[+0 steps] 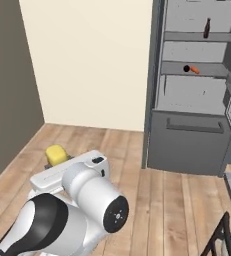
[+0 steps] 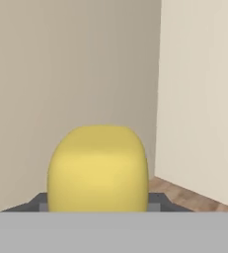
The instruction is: Place the ketchup and mustard from the counter to the top shelf of the fridge. If the existing items in the fridge are on the top shelf, move them to other shelves.
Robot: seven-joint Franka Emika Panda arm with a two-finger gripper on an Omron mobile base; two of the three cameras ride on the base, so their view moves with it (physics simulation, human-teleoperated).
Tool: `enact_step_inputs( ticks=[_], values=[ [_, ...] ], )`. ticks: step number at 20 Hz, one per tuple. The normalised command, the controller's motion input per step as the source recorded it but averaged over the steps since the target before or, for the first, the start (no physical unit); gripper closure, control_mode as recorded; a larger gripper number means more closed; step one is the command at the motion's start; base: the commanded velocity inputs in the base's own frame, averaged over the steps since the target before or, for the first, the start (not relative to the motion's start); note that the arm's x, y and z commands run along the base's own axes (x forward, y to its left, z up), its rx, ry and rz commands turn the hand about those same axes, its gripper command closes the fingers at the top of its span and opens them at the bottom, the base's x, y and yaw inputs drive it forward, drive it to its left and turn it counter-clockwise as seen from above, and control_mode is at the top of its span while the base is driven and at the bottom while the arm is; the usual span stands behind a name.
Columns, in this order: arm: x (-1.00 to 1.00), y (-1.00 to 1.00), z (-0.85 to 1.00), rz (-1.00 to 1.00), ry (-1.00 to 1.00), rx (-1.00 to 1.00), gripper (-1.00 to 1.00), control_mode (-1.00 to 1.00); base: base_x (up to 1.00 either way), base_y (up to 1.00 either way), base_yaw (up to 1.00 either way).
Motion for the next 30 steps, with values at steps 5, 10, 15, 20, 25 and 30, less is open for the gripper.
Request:
enact_step_inputs(
  ticks=[5,10,15,20,25,30],
  values=[
    [0.00,0.00,0.00,0.00,0.00,0.00,1.00,1.00,1.00,-0.51,-0.18],
    [0.00,0.00,0.00,0.00,0.00,0.00,1.00,1.00,1.00,-0.55,-0.25],
    [0.00,0.00,0.00,0.00,0.00,0.00,1.00,1.00,1.00,-0.53,-0.19],
    [0.00,0.00,0.00,0.00,0.00,0.00,1.00,1.00,1.00,-0.56,-0.14],
    [0.00,0.00,0.00,0.00,0.00,0.00,1.00,1.00,1.00,-0.46,-0.09],
    [0.00,0.00,0.00,0.00,0.00,0.00,1.00,1.00,0.75,-0.03,0.11]
  ],
)
